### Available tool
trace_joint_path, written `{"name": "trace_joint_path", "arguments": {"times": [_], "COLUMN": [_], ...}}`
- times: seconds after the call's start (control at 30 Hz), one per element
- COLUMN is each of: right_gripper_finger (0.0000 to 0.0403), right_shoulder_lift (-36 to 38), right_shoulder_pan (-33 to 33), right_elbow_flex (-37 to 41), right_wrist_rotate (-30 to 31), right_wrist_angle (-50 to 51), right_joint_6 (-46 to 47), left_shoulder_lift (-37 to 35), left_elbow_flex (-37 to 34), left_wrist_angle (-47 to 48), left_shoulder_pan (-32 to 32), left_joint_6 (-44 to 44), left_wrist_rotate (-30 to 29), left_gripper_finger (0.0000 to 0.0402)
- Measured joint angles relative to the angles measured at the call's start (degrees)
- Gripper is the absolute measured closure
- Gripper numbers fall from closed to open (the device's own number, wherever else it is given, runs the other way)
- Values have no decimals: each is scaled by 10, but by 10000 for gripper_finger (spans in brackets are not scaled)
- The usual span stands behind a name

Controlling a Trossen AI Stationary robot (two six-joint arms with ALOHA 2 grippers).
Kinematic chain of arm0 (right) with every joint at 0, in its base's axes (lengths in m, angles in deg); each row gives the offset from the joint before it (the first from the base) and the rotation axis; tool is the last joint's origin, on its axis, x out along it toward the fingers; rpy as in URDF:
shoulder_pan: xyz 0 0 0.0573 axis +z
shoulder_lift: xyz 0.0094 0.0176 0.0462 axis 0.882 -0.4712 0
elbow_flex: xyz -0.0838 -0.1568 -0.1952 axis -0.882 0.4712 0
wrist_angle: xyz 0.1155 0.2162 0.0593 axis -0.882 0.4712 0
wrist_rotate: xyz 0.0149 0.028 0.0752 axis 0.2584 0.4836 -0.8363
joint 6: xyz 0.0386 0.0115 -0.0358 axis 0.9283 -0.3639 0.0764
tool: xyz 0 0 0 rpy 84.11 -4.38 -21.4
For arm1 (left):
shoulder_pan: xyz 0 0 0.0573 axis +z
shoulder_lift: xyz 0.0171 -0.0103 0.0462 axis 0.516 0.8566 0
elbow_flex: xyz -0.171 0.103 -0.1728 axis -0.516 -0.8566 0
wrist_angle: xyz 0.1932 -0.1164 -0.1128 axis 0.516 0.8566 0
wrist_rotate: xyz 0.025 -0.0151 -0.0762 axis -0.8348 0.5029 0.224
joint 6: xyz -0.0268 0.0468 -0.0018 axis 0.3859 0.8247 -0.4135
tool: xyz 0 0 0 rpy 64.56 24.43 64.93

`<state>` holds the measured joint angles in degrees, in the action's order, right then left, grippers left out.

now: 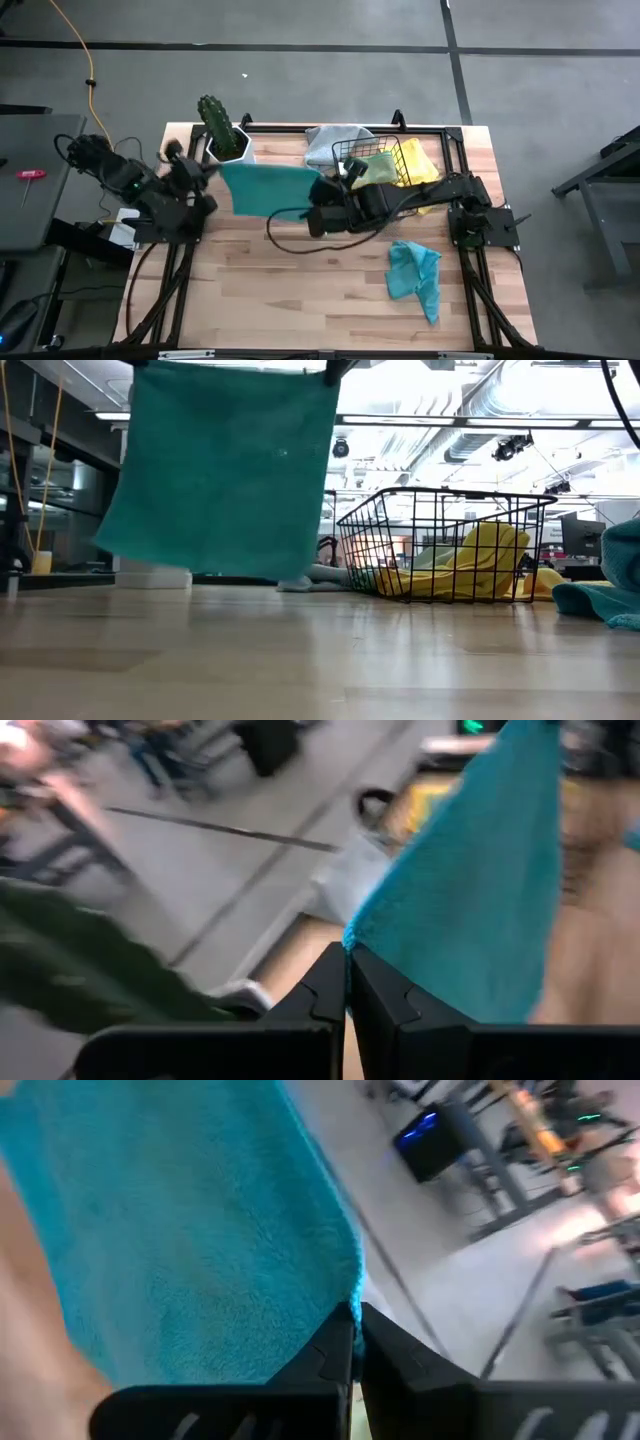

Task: Fold microfiber towels
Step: Fold the top blue microfiber towel

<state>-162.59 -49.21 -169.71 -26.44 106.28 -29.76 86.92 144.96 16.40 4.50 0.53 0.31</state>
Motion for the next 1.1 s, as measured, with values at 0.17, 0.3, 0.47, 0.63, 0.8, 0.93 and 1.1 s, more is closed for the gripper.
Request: {"name": "trace_joint_path", "arguments": {"times": [0.17, 0.3, 0.47, 0.63, 0.8, 0.93, 1.1], "right_gripper_finger": [403, 403, 403, 403, 403, 403, 403], "right_shoulder_lift": [8, 10, 9, 9, 9, 8, 9], "right_shoulder_pan": [-22, -19, 4, 49, 100, 133, 164], "right_elbow_flex": [-1, 17, 91, 194, 292, 355, 397], "right_wrist_rotate": [25, 5, -64, -140, -228, -271, -304], "right_wrist_angle": [-4, -21, -60, -153, -293, -383, -420], "right_joint_6": [-9, -9, 33, 100, 154, 197, 248], "left_shoulder_lift": [-25, -32, -32, -27, -17, 13, 95], "left_elbow_flex": [12, -11, -106, -231, -329, -371, -377], "left_wrist_angle": [3, 7, 1, -96, -292, -455, -561], "left_shoulder_pan": [43, 49, 43, -3, -82, -163, -260], "left_joint_6": [34, 24, -36, -99, -157, -208, -286], "left_wrist_rotate": [10, 53, 134, 233, 332, 349, 304], "left_gripper_finger": [401, 401, 401, 401, 401, 401, 401]}}
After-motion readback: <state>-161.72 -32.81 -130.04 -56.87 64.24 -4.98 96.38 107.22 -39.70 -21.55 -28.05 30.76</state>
